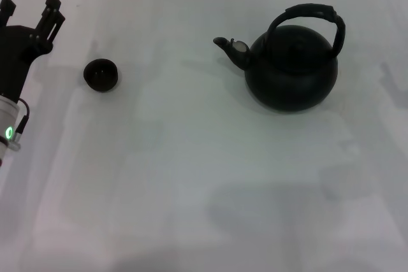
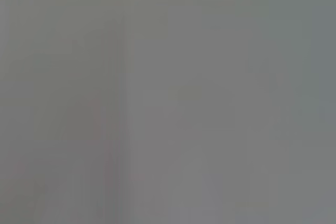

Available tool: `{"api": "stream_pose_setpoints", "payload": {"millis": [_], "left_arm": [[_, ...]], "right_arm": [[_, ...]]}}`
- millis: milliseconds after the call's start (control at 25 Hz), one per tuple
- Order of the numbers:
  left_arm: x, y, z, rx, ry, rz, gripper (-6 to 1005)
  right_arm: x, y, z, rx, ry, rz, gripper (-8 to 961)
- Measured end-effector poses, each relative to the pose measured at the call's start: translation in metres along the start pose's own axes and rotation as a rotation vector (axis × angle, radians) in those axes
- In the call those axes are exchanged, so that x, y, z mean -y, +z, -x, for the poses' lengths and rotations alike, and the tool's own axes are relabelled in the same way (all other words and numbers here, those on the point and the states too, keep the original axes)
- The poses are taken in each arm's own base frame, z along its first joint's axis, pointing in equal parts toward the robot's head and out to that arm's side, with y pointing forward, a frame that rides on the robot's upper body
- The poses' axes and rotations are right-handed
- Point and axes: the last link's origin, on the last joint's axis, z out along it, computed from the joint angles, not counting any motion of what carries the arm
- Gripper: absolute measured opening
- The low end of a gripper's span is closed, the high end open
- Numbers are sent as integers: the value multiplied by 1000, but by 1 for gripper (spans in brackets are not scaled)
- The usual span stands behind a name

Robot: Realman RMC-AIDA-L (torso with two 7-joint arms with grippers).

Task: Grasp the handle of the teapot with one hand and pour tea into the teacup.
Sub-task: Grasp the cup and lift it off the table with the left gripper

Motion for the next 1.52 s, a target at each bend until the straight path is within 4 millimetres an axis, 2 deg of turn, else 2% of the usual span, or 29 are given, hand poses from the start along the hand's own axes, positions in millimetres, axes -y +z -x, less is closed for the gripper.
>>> {"api": "stream_pose_setpoints", "payload": {"millis": [480,800,960,1120,1160,1200,1520], "left_arm": [[0,-3,1,6,-5,2,871],[-1,5,-2,10,-10,40,862],[8,24,-9,34,-77,70,858],[20,50,-17,135,-131,141,854],[20,50,-17,135,-131,141,853],[24,66,-24,212,-135,201,852],[20,96,-40,435,-45,348,843]], "right_arm": [[0,-1,-1,-5,1,-2,844],[1,0,0,-2,1,-6,844],[1,1,0,0,1,-6,844],[1,1,0,1,4,-6,844],[1,1,0,1,9,-7,844],[1,1,0,1,14,-7,844],[3,3,-2,-16,26,-18,844]]}}
